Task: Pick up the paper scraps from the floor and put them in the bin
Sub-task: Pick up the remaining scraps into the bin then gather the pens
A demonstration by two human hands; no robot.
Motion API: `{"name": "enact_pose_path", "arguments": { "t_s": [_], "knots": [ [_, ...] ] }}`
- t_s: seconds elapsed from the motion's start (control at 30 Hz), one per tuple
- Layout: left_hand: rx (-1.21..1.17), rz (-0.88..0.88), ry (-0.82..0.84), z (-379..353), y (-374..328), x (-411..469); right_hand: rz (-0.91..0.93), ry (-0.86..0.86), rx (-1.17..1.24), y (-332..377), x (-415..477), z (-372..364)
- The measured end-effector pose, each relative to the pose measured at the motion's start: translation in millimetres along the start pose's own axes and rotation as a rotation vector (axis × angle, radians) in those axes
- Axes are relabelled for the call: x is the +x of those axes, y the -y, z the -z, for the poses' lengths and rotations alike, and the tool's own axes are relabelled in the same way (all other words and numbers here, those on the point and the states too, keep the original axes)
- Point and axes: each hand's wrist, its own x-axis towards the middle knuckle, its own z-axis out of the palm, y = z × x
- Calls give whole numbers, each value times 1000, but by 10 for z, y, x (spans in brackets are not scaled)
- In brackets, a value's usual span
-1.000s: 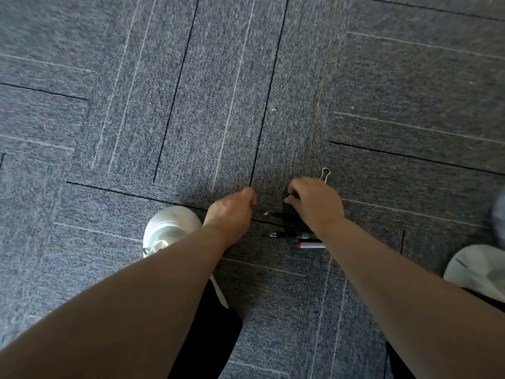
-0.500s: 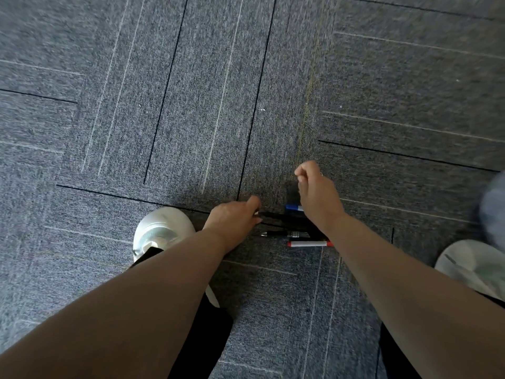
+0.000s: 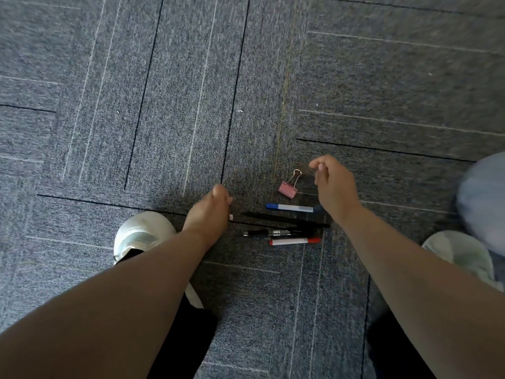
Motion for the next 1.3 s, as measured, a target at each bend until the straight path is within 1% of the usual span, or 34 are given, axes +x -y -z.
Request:
{"name": "enact_pose_path", "arguments": {
  "t_s": [0.07, 0.13, 0.2, 0.3, 0.4, 0.57, 0.63, 0.73, 0.87, 1.03, 1.3],
  "knots": [
    [-4, 56, -93, 89, -31, 80, -31, -15, 42, -22, 24, 70],
    [40, 63, -129, 156, -20, 121, -39, -5, 52, -47, 40, 126],
    [96, 41, -96, 172, 46, 115, -50, -1, 51, -49, 42, 153],
    [167, -10, 28, 136, 148, 49, -73, 7, 66, -6, 28, 122],
    [158, -68, 103, 89, 140, -42, -60, 30, 58, 26, -15, 48],
    [189, -160, 51, 38, 68, -83, -71, 74, 33, 6, -97, -10],
    [186, -190, 57, 18, 78, -85, -75, 73, 24, -1, -123, -15],
    [166, -159, 68, -3, 98, -91, -78, 72, 16, -10, -132, -25],
    [125, -105, 27, -23, 102, -123, -57, 70, 25, -4, -99, -15],
    [126, -50, 69, -22, 61, -123, -46, 74, 22, 13, -80, -11],
    [-17, 32, -84, 213, -343, 336, -116, 121, 85, 23, -18, 62]
  ]
}}
